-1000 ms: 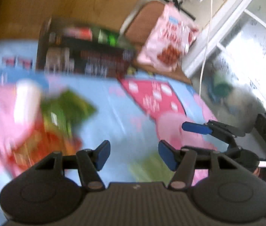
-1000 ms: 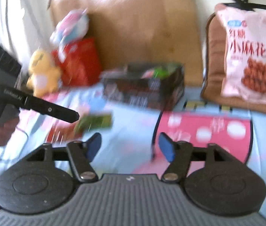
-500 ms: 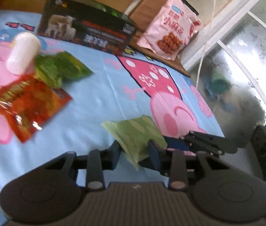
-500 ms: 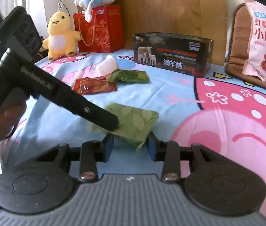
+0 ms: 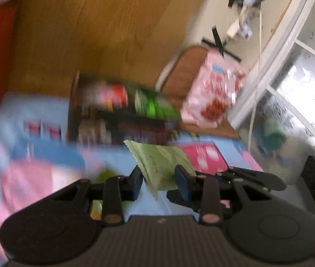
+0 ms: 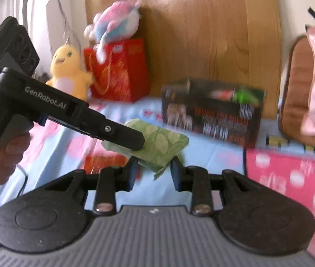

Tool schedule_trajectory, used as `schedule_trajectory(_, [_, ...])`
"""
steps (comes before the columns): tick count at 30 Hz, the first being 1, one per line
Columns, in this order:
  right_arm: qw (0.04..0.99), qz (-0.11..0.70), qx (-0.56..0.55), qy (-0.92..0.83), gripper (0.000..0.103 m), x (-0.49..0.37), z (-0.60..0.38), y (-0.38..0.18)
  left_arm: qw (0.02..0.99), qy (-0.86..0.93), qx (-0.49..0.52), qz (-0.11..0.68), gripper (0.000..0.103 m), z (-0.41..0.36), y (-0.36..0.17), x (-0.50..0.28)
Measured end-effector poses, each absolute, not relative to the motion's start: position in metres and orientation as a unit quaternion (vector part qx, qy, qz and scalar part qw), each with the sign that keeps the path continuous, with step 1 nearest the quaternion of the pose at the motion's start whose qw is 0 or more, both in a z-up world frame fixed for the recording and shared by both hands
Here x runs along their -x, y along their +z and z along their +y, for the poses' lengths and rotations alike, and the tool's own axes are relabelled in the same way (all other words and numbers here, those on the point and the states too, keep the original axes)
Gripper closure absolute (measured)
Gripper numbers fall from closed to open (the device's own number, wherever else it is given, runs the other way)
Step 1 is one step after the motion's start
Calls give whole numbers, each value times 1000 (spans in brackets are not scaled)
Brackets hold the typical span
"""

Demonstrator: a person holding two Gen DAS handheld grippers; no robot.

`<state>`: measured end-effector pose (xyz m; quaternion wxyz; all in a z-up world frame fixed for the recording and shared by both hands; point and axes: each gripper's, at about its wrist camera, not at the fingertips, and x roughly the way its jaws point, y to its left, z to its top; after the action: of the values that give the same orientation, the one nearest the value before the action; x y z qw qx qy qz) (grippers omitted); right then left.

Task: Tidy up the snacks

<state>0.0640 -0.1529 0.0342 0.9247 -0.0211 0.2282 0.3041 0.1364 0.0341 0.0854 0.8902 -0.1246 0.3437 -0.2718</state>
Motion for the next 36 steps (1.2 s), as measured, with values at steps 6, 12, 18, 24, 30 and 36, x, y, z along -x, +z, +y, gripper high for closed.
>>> schedule_trajectory(6, [937, 210, 12, 279, 68, -142, -135, 63, 896, -253, 123, 342, 70, 31, 97, -233])
schedule_trajectory(12, [939, 237, 19, 249, 64, -210, -118, 52, 903, -215, 98, 359, 54, 18, 73, -285])
schedule_trajectory(18, [950, 210, 27, 230, 55, -202, -122, 47, 912, -198, 95, 345, 46, 29, 71, -273])
schedule_trajectory(24, [933, 221, -22, 283, 55, -149, -136, 46, 914, -208, 142, 319, 46, 74, 82, -220])
schedule_trajectory(30, [891, 291, 0, 348, 54, -120, -103, 12, 903, -187, 189, 337, 46, 118, 57, -167])
schedule_trajectory(36, [885, 293, 72, 354, 48, -119, -58, 1, 889, -167, 223, 364, 46, 133, 28, -155])
